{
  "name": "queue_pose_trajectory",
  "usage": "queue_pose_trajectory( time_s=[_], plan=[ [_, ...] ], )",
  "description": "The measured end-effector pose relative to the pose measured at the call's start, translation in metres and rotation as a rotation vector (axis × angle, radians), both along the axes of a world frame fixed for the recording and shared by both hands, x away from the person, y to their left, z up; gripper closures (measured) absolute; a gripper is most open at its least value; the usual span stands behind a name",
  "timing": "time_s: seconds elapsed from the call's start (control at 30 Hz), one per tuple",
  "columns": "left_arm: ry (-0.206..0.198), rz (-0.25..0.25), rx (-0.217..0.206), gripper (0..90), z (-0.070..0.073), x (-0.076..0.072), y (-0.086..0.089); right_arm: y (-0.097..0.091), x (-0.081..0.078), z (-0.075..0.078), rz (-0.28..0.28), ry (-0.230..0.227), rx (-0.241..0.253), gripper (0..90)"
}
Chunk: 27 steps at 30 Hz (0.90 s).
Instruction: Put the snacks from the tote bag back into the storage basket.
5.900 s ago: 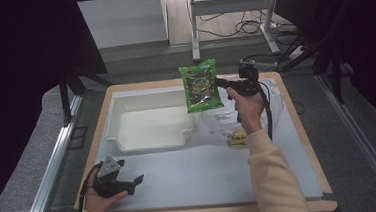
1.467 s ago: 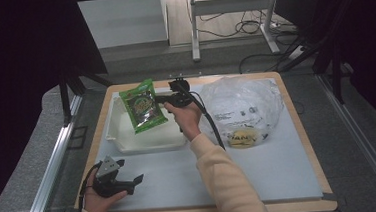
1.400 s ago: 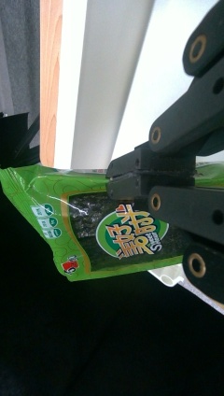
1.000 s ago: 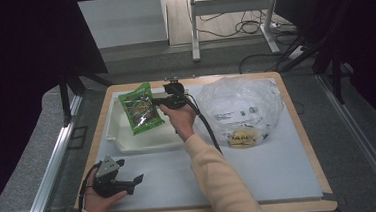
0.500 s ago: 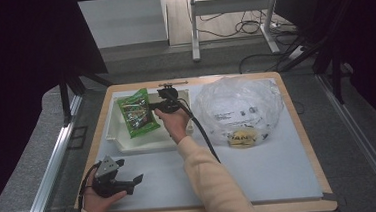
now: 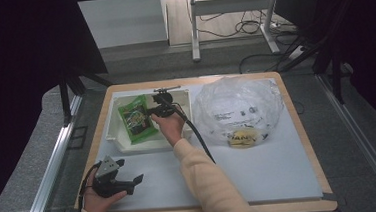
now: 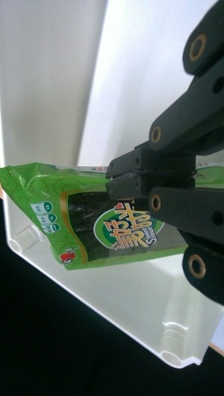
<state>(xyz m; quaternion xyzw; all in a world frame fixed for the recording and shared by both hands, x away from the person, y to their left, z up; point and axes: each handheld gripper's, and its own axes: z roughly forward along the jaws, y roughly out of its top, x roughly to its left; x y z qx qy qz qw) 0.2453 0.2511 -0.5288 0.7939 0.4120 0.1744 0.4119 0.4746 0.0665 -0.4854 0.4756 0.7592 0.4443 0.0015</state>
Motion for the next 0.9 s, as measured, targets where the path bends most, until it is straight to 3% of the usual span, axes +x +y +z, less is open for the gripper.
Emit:
queue_pose_trajectory(
  time_s=[0.03, 0.13, 0.23, 0.7, 0.9],
  plan=[
    [-0.001, 0.0, 0.001, 8.8, 0.0, 0.0, 0.0, 0.001, 0.0, -0.001, 0.008, 0.004, -0.004, 87.6],
    [0.0, 0.0, 0.0, 8.8, 0.0, 0.0, 0.0, 0.003, 0.001, -0.004, 0.035, 0.026, -0.024, 68.8],
    [0.0, 0.001, 0.001, 8.8, 0.0, 0.0, 0.0, 0.004, 0.0, -0.003, 0.057, 0.038, -0.03, 60.5],
    [-0.002, 0.003, 0.007, 8.8, 0.0, 0.0, 0.0, -0.015, -0.016, 0.025, 0.091, -0.059, -0.059, 54.7],
    [-0.001, 0.003, -0.001, 8.4, 0.0, 0.0, 0.0, -0.033, -0.026, 0.036, 0.149, -0.094, -0.049, 54.7]
  ],
)
